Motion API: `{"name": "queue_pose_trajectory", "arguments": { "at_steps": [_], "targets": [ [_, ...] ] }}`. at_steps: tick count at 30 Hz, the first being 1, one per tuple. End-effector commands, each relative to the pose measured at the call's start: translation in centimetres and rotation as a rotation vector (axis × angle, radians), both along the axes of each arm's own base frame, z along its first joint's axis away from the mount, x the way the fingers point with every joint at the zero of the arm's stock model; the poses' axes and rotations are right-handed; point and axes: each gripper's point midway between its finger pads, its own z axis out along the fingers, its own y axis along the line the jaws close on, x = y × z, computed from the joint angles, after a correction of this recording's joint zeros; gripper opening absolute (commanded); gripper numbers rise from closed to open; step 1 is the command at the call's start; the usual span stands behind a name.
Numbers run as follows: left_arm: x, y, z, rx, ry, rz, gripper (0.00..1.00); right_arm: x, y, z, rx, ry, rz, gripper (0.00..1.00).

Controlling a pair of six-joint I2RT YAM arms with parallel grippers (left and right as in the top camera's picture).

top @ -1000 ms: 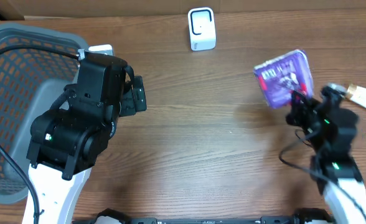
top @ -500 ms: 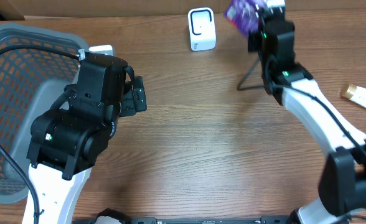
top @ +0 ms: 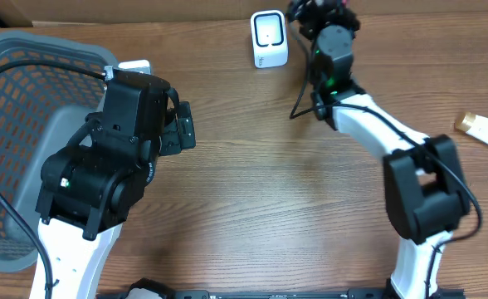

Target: Scan the item barcode

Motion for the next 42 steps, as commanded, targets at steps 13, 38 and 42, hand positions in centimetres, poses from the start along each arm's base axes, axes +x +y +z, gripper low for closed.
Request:
{"name": "queue_pose_trajectory", "arguments": {
  "at_steps": [13,38,42],
  "targets": [
    [0.0,0.4,0.9,0.01,-0.026,0.003,1.0,1.7,5.0,-6.2,-0.363,-0.038,0.114,0.04],
    [0.0,0.4,0.9,0.01,-0.026,0.003,1.0,2.9,8.9,-5.9,-0.438,-0.117,0.237,0.04],
    [0.0,0.4,0.9,0.01,-0.027,0.003,1.0,3.0,9.5,-7.6,-0.424,-0.096,0.276,0.04]
  ]
}}
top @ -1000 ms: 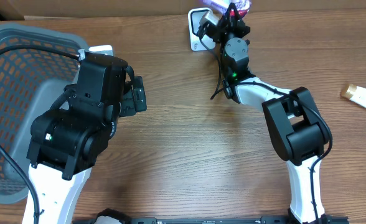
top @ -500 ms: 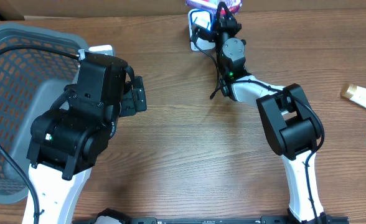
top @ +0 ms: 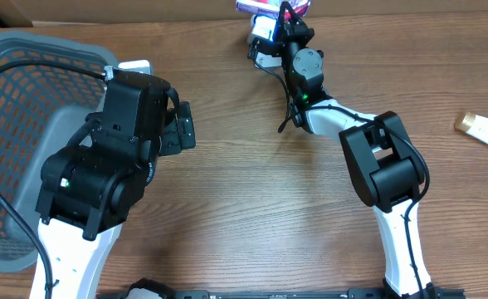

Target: Scan the item barcode

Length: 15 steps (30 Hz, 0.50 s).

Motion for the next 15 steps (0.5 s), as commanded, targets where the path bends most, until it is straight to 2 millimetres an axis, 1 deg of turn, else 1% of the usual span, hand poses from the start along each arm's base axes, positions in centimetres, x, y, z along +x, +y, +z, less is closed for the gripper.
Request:
{"name": "queue_pose_trajectory", "arguments": {
  "at_steps": [1,6,9,10,15],
  "targets": [
    [0.0,0.4,0.9,0.01,-0.026,0.003,1.0,0.3,1.2,-1.2,0.015,0.005,0.046,0.04],
    [0.0,0.4,0.9,0.01,-0.026,0.004,1.0,0.7,1.5,-5.7,-0.068,0.051,0.043,0.04],
    [0.0,0.4,0.9,0.01,-0.026,0.003,1.0,0.8,1.2,-7.3,-0.07,0.064,0.024,0.04],
    [0.0,0.4,0.9,0.01,-0.026,0.003,1.0,0.7,1.2,-8.2,-0.075,0.082,0.012,0.04],
    [0.0,0.4,0.9,0.01,-0.026,0.003,1.0,0.3,2.2,-9.7,-0.098,0.133,0.015,0.04]
  ]
}}
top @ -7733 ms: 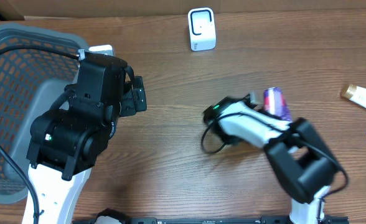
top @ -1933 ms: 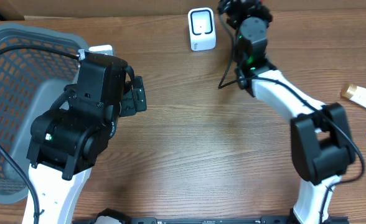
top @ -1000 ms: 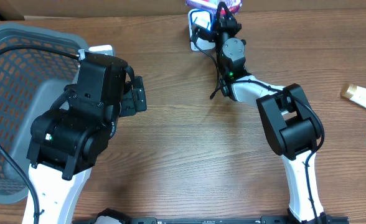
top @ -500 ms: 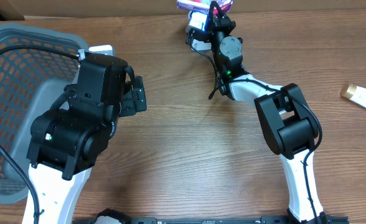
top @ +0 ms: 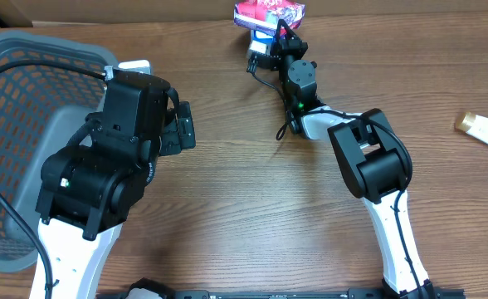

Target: Scan the item barcode

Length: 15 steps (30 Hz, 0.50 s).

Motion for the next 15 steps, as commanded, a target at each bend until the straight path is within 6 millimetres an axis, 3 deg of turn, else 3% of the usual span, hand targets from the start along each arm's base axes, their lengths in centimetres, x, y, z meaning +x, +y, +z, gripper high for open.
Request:
{"name": "queue_pose_trajectory", "arguments": {
  "at_steps": [1,7,10,15],
  "targets": [
    [0.0,0.4,0.9,0.01,-0.026,0.003,1.0,-0.5,1.8,-3.5,-0.041,0.079,0.013,0.04],
    [0.0,0.4,0.9,0.01,-0.026,0.003,1.0,-1.5,3.6,-5.0,-0.072,0.136,-0.002,0.04],
    [0.0,0.4,0.9,0.01,-0.026,0.003,1.0,-1.6,3.8,-4.2,-0.061,0.115,-0.008,0.04],
    [0.0,0.4,0.9,0.009,-0.026,0.003,1.0,-1.6,3.3,-1.2,-0.04,0.062,-0.045,0.04]
  ]
}}
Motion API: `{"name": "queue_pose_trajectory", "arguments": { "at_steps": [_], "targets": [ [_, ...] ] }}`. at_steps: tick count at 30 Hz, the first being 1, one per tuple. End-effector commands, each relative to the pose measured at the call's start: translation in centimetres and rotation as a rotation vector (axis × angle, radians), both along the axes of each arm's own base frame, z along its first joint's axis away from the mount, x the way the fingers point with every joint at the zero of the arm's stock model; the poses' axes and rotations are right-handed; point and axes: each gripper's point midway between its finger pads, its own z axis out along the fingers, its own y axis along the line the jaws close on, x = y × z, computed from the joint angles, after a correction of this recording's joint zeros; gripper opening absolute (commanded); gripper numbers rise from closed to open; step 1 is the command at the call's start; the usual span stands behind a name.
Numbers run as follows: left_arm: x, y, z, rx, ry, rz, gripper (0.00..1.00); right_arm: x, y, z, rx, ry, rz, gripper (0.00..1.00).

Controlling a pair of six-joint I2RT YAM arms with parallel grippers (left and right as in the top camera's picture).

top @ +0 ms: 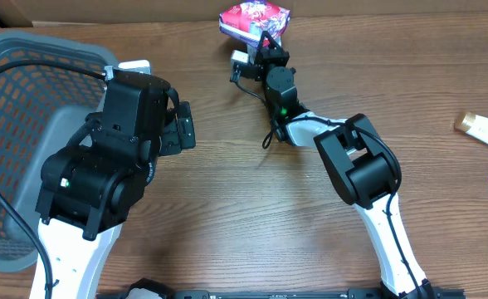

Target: Scan the item barcode

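A red and pink packet (pixel 254 18) sits at the far edge of the table, top centre in the overhead view. My right gripper (pixel 263 35) reaches up to it and appears shut on its near edge. The right arm covers the spot just below the packet. The white scanner is not clearly visible. Only a small white piece (pixel 240 59) shows at the arm's left side, and I cannot tell what it is. My left gripper (pixel 183 126) hangs still over the table's left half, holding nothing that I can see. Its jaws cannot be read from above.
A grey mesh basket (pixel 12 75) fills the left side, with a white object (pixel 136 65) beside its far right corner. A beige tube (pixel 481 128) and a blue item lie at the right edge. Cardboard lines the back.
My right gripper and the packet have shifted left along the far edge. The packet shows more fully in view. The left arm has not moved.
At first the white scanner stood uncovered at the top centre and my right gripper was to its right, at the frame's edge. Then the gripper was over the scanner with the packet at the top edge. Since then, gripper and packet have moved left.
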Motion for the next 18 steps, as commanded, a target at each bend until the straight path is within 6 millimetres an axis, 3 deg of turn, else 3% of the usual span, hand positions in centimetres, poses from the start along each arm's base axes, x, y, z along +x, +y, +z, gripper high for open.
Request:
{"name": "queue_pose_trajectory", "arguments": {
  "at_steps": [1,15,18],
  "targets": [
    [0.0,0.4,0.9,0.01,-0.026,0.003,1.0,0.0,-0.4,1.2,0.007,-0.013,-0.033,0.04],
    [0.0,0.4,0.9,0.01,-0.026,0.003,1.0,-0.7,-4.8,13.8,0.088,-0.143,-0.177,0.04],
    [0.0,0.4,0.9,0.01,-0.026,0.003,1.0,-1.0,-7.4,15.9,0.117,-0.169,-0.274,0.04]
  ]
}}
